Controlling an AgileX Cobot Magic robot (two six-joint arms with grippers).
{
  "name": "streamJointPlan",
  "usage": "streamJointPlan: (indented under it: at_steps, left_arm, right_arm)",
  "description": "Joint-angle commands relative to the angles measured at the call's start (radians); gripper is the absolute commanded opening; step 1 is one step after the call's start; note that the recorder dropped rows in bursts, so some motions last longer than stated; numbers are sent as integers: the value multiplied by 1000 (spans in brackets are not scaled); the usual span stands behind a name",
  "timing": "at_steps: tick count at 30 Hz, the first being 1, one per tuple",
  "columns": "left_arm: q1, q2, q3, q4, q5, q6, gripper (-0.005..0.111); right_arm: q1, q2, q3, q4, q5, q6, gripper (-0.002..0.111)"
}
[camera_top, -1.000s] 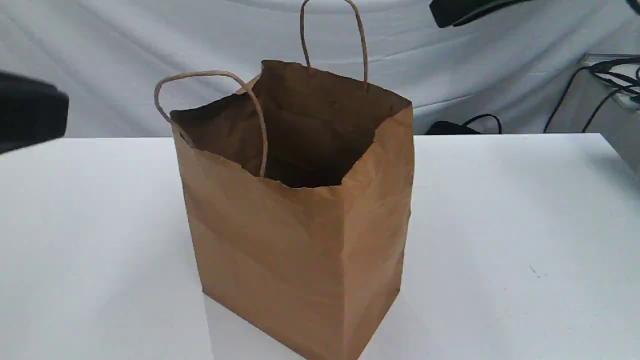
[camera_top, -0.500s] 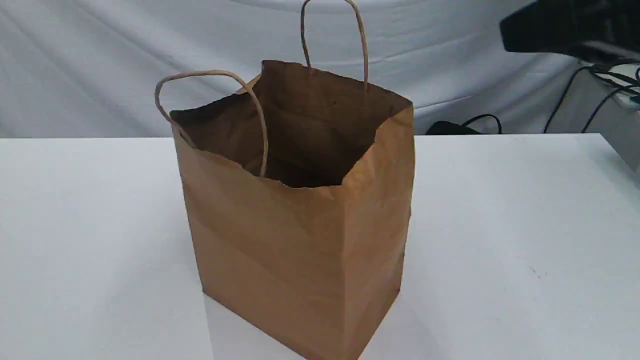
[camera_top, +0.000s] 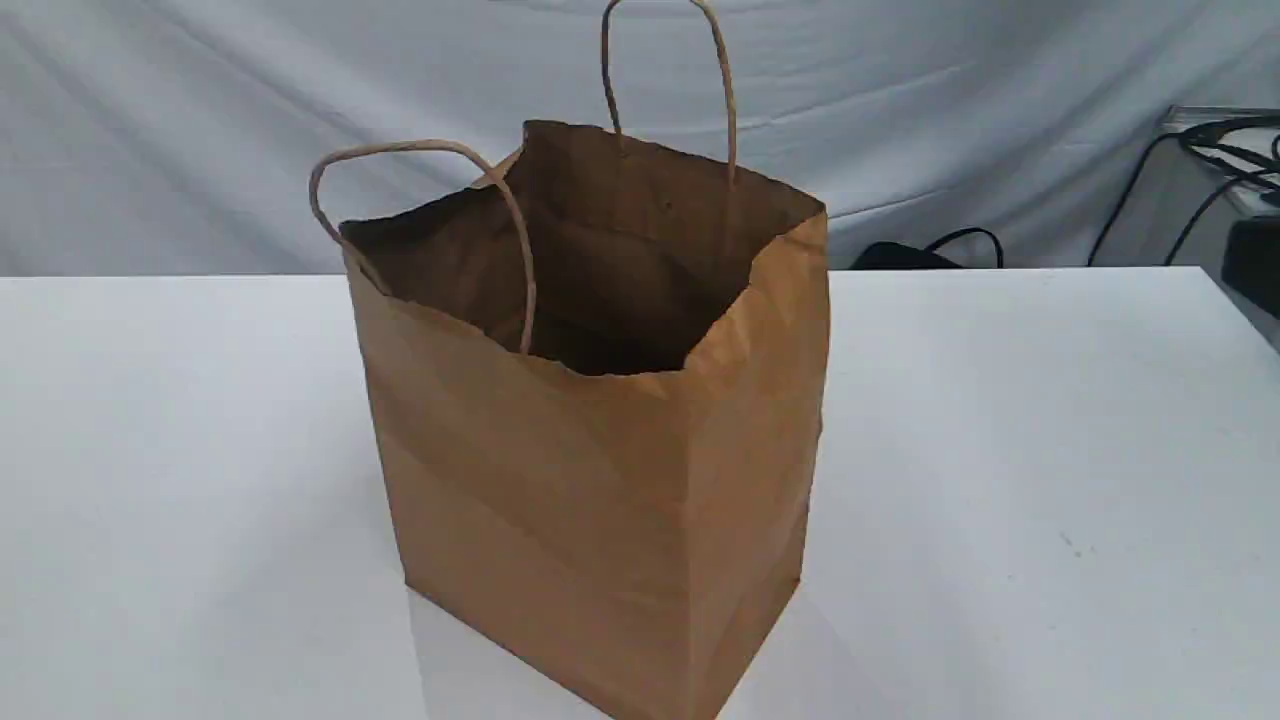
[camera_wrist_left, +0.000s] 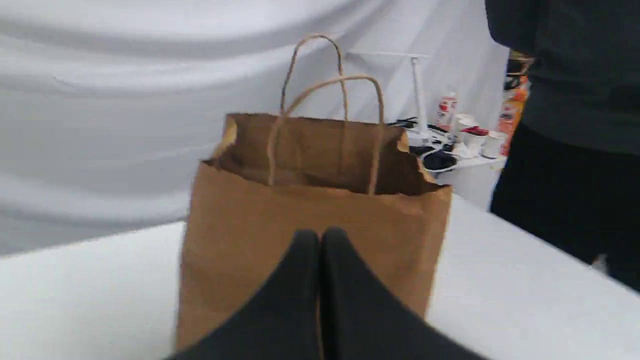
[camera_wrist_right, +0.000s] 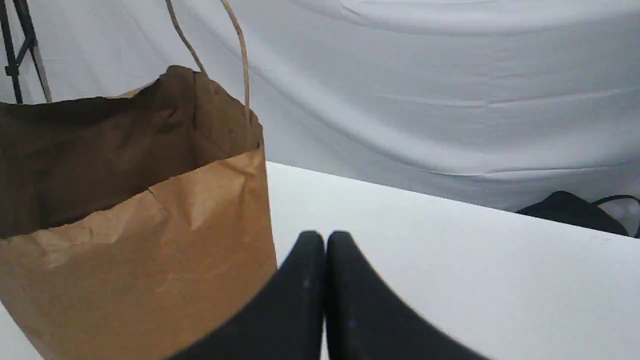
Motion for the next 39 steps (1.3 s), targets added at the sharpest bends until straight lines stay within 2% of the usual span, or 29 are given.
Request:
streamJointPlan:
  at_steps: [1, 21, 26, 33, 39]
  left_arm:
    - [2, -5, 6, -161, 31, -79, 0]
    - [2, -5, 6, -193, 31, -79, 0]
    - [2, -5, 6, -193, 31, -79, 0]
    - [2, -5, 6, -193, 31, -79, 0]
    - [2, -5, 6, -193, 31, -79, 0]
  right_arm:
    - [2, -7, 4, 5, -17, 8, 0]
    - [2, -7, 4, -22, -19, -2, 0]
    - [2, -77, 17, -2, -47, -1, 0]
    - [-6, -356, 225, -2, -217, -27, 0]
    - [-95, -602, 425, 4, -318, 3, 0]
